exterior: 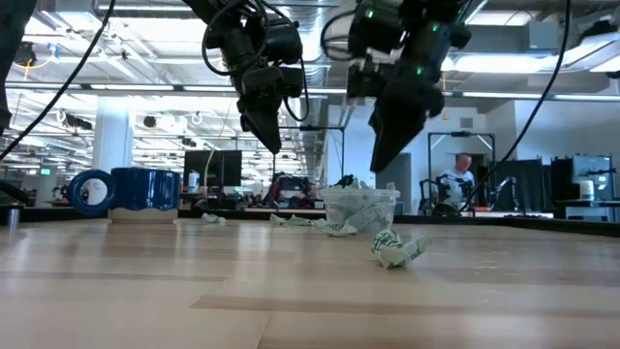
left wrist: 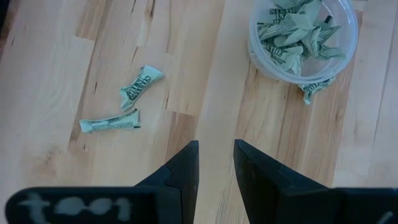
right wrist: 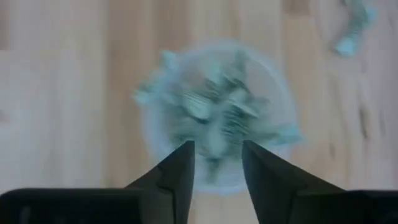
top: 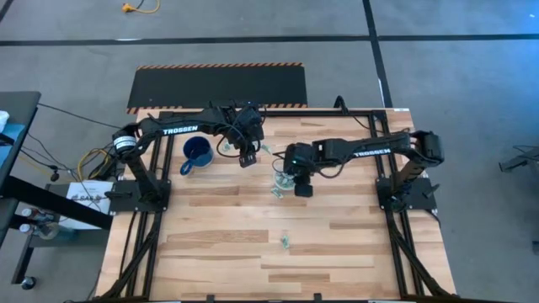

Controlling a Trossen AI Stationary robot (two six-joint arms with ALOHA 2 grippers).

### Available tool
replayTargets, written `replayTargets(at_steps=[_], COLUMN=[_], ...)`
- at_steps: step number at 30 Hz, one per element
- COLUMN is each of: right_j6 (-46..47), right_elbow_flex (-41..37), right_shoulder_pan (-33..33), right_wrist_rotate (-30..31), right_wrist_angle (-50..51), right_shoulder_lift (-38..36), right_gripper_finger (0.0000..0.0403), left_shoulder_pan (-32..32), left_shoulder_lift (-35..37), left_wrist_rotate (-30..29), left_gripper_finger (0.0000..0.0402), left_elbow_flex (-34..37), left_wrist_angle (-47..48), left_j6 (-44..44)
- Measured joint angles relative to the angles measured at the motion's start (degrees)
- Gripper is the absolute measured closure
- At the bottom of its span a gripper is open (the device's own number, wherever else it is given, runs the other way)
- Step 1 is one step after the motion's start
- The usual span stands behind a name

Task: Pick and place items into bin
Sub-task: Put the gray stevia packet into the transparent bin

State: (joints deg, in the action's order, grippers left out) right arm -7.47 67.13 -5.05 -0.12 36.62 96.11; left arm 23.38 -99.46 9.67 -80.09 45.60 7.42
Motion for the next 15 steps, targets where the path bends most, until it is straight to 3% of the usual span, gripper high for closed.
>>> replayTargets(at_steps=[8, 15], right_j6=[2.0, 1.1], right_elbow_flex=[0.1, 0.0], right_shoulder_pan=[9.8, 19.5], right_wrist_rotate=[-6.4, -6.9], right_wrist_angle=[-2.2, -6.0], right_shoulder_lift=[-2.8, 0.8], right_gripper_finger=[0.0259, 0.0268], left_shoulder_pan=[0.0, 0.0], left_shoulder_lift=[0.0, 0.0], left_wrist_rotate=[0.0, 0.0], left_gripper_finger=[0.0313, 0.0313], left_elbow_flex=[0.0, 0.0], left_wrist_angle=[0.0, 0.0], left_j6=[0.0, 0.3])
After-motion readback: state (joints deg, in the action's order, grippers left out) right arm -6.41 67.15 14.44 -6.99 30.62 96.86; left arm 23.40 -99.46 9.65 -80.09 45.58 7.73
